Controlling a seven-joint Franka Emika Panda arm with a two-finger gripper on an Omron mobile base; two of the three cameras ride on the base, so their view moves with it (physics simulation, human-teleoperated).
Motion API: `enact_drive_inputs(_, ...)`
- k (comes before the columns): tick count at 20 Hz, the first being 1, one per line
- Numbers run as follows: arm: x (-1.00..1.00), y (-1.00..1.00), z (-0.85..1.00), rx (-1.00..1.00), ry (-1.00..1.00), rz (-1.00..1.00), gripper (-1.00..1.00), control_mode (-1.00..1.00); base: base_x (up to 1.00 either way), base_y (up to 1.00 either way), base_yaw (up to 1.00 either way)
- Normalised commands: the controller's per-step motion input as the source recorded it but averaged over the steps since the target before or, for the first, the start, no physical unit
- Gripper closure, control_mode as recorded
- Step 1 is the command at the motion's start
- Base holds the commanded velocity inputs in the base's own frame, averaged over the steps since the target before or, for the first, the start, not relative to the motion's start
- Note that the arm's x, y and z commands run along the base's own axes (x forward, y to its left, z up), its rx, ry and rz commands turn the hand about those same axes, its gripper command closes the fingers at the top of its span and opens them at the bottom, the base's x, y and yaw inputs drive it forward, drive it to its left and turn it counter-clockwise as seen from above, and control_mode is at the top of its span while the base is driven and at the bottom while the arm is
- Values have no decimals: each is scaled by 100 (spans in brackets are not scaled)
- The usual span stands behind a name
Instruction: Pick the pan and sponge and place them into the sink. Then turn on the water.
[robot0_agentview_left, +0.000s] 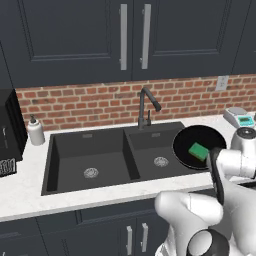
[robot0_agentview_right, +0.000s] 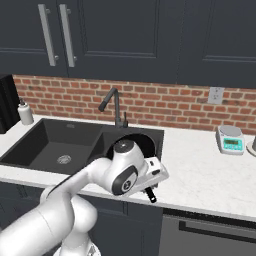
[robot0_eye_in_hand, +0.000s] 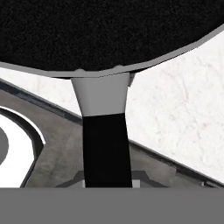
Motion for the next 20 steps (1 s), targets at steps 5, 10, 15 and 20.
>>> enact_drive_inputs(5, 18, 0, 0, 5, 22, 6, 100, -100, 0, 0, 0)
enact_drive_inputs(10, 39, 0, 25, 13, 14, 5, 100, -100, 0, 0, 0)
enact_drive_inputs(15, 32, 0, 4, 12, 12, 3, 100, -100, 0, 0, 0)
enact_drive_inputs(20, 24, 0, 0, 11, 4, 2, 100, -100, 0, 0, 0)
